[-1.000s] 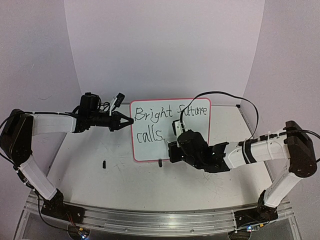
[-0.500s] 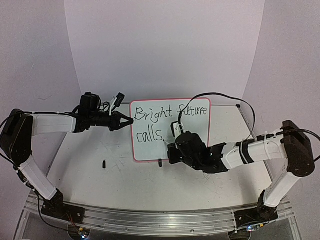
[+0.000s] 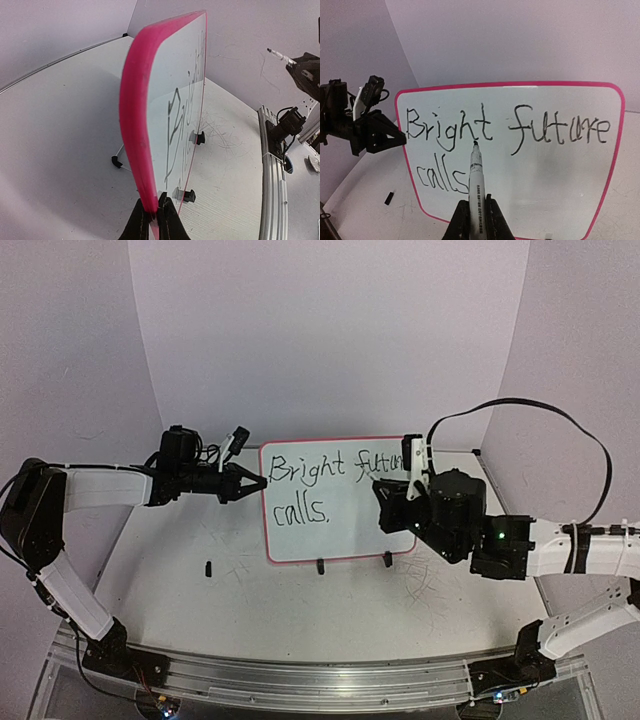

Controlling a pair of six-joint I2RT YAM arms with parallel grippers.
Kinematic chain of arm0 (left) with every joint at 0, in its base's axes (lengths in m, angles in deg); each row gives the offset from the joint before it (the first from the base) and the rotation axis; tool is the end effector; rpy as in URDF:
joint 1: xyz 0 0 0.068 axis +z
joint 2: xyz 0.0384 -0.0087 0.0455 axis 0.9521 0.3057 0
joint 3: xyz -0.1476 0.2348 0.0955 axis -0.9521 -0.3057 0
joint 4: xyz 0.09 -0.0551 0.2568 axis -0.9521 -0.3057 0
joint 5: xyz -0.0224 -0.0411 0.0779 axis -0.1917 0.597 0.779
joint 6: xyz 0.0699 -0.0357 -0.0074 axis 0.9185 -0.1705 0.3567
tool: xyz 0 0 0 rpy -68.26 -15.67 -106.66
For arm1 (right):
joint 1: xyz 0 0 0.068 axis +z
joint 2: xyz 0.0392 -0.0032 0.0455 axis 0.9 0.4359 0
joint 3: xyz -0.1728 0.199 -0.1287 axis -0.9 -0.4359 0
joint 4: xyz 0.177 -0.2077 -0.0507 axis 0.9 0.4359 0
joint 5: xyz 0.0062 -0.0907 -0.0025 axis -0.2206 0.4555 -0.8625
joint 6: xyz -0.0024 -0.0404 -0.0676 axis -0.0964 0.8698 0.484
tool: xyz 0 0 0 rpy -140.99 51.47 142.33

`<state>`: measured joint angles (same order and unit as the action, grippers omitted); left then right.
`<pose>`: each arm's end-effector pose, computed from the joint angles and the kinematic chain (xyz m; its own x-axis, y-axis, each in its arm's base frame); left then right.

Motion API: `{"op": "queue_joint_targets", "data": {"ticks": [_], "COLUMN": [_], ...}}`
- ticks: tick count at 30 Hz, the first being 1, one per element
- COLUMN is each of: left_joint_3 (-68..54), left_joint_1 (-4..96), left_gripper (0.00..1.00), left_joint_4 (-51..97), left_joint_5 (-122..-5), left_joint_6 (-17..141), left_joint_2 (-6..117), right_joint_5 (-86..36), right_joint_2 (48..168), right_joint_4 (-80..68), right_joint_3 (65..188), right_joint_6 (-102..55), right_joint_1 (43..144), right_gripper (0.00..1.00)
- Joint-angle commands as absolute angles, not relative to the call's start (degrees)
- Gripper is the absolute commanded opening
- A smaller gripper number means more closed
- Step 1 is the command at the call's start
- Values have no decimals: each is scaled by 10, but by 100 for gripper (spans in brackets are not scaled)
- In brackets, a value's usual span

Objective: Write a sentence on the whiteboard
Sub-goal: Place the whiteboard at the center of the board.

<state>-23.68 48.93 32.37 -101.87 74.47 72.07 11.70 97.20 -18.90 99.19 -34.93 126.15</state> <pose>0.3346 -0.1972 0.2431 -0.3636 0.1716 -0.9156 0.8859 0.3677 -0.2829 0.1796 0.2684 0.3186 -0.2448 0.1183 -0.9623 -0.5009 0.8344 0.2300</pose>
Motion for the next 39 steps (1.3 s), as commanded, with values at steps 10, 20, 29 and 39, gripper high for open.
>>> {"op": "queue_joint_targets", "data": {"ticks": [10, 20, 29, 39], "left_joint_3": [-244, -249, -246, -349], "left_joint_1": [492, 493, 499, 503], "left_gripper": [13, 27, 58, 86], "left_joint_4": [351, 350, 309, 128], "left_joint_5": [-942, -924, -805, -495], "left_joint_6": [790, 796, 807, 471], "left_joint_2": [704, 691, 613, 391], "right_joint_5": [253, 264, 267, 22], "right_joint_2": [870, 842, 832, 848], "right_joint_4": [-228, -230, -232, -236], "right_joint_3": [986, 961, 973, 959], "right_joint_6": [-199, -205, -143, -162], "right_joint_1": [1251, 1251, 1247, 1131], "right_gripper": [0, 0, 0, 0]}}
